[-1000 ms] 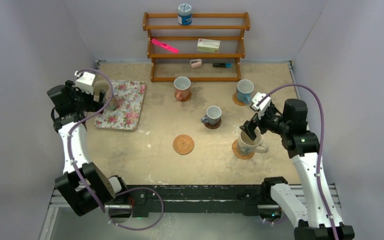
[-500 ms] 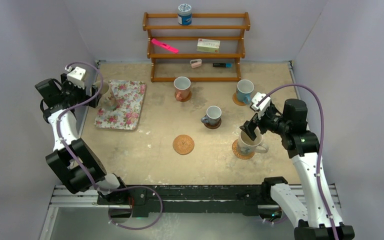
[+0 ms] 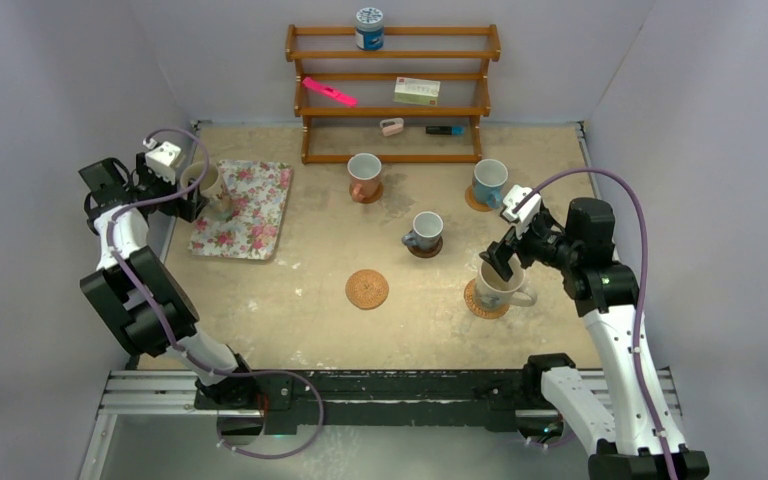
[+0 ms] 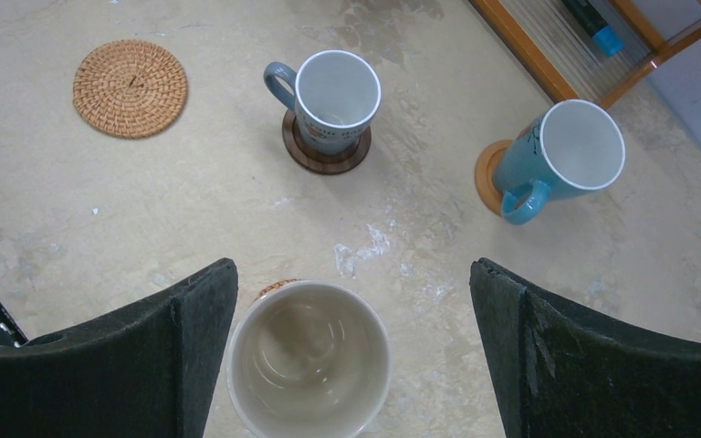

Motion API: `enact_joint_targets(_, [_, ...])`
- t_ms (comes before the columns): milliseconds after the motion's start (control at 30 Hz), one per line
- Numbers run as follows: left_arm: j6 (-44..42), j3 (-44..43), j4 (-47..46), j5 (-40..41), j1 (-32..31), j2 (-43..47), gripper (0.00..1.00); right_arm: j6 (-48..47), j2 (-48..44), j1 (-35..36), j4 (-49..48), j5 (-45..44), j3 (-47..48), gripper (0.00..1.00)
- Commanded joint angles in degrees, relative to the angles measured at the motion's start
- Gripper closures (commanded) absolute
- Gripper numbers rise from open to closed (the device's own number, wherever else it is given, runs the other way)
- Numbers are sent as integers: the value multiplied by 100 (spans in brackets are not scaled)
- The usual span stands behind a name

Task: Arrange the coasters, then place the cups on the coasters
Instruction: Pick up the cup from the tray.

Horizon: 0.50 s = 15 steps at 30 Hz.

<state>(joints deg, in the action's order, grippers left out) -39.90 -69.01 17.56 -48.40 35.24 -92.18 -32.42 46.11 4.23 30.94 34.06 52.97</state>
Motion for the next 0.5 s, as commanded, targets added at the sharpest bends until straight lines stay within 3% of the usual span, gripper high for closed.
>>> enact_joint_targets(0, [-464,-310,196,-270,57,-160,3,-78,3,17,-52,63,-41,1])
enact_joint_targets(467, [-930,-880,847,-195,79,-1010,15,-142,-18,16,3,133,-41,1])
